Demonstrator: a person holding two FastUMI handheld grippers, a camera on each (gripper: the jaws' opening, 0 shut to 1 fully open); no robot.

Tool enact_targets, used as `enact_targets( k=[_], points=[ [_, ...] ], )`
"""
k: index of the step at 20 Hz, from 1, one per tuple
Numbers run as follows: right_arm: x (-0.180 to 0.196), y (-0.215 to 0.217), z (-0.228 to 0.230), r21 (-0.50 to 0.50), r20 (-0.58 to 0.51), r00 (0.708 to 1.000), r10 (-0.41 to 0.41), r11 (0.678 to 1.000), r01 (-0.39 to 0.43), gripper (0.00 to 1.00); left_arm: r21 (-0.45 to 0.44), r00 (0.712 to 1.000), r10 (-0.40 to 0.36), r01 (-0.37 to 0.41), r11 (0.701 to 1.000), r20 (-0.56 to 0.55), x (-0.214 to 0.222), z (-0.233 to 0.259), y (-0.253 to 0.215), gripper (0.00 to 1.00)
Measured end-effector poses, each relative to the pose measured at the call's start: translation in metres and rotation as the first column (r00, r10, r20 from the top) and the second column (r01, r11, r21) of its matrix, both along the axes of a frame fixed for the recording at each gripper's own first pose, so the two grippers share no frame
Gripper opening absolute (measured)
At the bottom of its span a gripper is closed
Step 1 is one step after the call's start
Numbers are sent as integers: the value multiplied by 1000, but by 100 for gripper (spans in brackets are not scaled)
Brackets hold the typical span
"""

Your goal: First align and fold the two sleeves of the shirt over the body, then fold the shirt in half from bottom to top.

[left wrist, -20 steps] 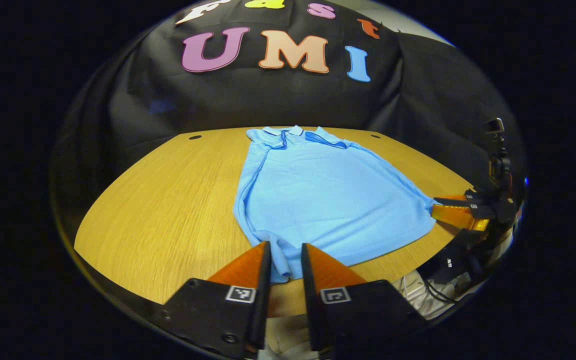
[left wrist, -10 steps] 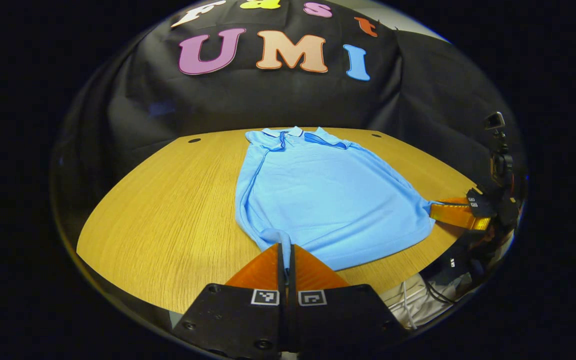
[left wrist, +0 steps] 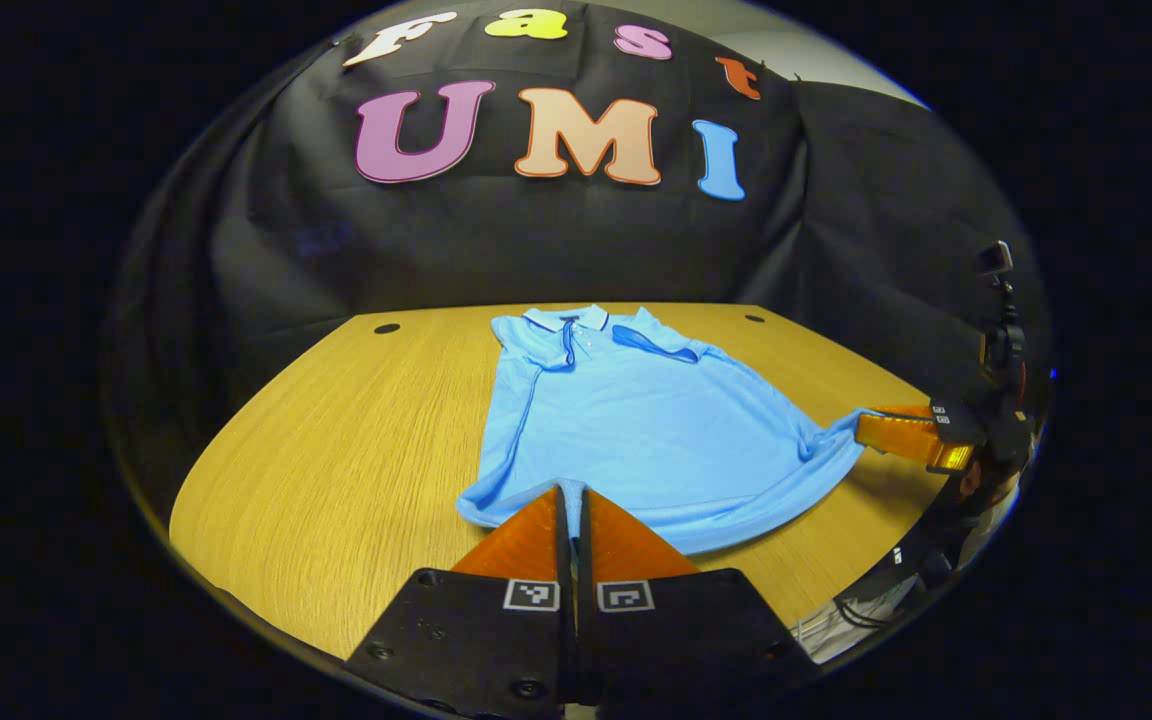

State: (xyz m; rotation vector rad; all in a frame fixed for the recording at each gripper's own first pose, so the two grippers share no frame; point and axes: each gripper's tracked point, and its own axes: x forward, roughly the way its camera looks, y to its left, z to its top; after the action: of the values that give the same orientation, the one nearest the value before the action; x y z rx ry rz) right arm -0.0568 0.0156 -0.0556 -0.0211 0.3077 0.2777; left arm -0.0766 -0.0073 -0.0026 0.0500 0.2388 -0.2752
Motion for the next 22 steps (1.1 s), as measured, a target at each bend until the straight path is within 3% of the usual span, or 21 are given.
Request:
enact_targets(
  k=[4, 10, 18, 22],
  points=[
    [30, -7, 30, -6, 29, 1000, -8, 1000, 8, 2, -57, 998, -23, 26, 998, 54, 27, 47, -6, 0],
    [89, -25, 61, -16, 50, 997, -50, 999, 51, 2, -59, 996, -28, 33, 998, 80, 79, 87, -11, 0],
    [202, -18, 90, -91, 3, 996, -88, 992, 88, 3, -124, 996, 74, -66, 990, 55, 193, 121, -2, 0],
    [268, -12, 104, -65, 1, 994, -110, 992, 110, 2, -144, 990, 136, -132, 981, 21, 257, 127, 6, 0]
  ],
)
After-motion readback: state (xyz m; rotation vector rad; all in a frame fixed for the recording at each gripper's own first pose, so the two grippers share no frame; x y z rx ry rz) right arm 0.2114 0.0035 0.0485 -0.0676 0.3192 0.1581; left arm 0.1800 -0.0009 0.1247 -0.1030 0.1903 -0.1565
